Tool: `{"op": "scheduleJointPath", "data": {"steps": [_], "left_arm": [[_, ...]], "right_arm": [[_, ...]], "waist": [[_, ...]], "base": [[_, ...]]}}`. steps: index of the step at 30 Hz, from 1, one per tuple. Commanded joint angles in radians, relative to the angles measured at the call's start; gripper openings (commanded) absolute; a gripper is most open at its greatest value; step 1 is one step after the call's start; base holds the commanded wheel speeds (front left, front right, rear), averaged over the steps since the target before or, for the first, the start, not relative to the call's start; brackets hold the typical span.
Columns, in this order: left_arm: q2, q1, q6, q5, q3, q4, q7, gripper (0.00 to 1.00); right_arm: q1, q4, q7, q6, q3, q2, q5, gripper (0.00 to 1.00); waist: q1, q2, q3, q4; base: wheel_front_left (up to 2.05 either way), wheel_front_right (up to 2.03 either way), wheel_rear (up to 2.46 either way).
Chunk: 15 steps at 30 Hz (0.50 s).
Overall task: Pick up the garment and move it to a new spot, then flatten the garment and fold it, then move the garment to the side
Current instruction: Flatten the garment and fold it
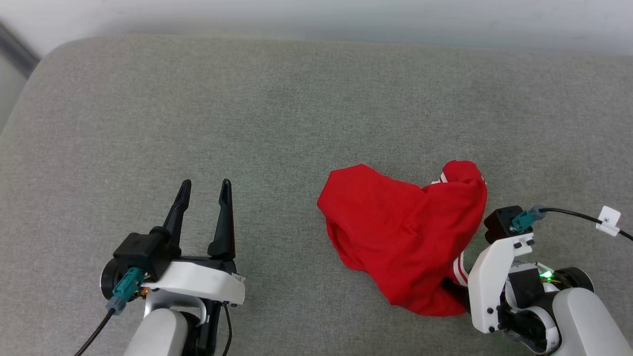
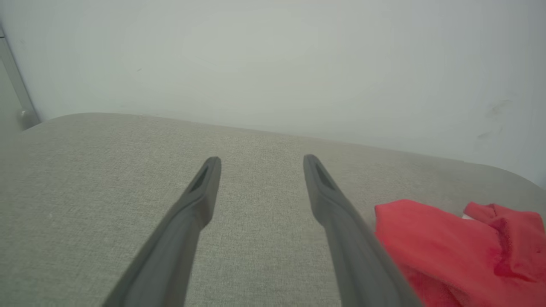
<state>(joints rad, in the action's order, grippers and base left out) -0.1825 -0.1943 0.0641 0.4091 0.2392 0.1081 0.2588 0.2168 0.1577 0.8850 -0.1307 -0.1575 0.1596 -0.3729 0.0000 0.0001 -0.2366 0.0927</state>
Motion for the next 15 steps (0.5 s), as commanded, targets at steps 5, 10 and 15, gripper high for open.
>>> {"op": "scheduleJointPath", "data": {"steps": [5, 10, 15], "left_arm": [[0.006, -0.01, -0.006, -0.009, -0.013, 0.012, 0.007, 1.0], [0.007, -0.004, -0.009, -0.01, -0.024, 0.018, 0.008, 1.0], [0.008, 0.015, -0.008, -0.015, -0.034, 0.015, 0.008, 1.0]], "right_arm": [[-0.029, 0.069, 0.001, -0.001, -0.057, -0.008, -0.032, 0.0], [0.048, -0.034, -0.101, 0.001, 0.008, 0.044, 0.0, 0.0], [0.051, -0.105, -0.163, 0.0, 0.129, 0.068, 0.048, 0.0]], "waist": [[0.0, -0.0001, 0.004, -0.014], [0.0, -0.0001, 0.024, -0.036], [0.0, -0.0001, 0.048, -0.058]], "base": [[0.0, 0.0, 0.0], [0.0, 0.0, 0.0], [0.0, 0.0, 0.0]]}}
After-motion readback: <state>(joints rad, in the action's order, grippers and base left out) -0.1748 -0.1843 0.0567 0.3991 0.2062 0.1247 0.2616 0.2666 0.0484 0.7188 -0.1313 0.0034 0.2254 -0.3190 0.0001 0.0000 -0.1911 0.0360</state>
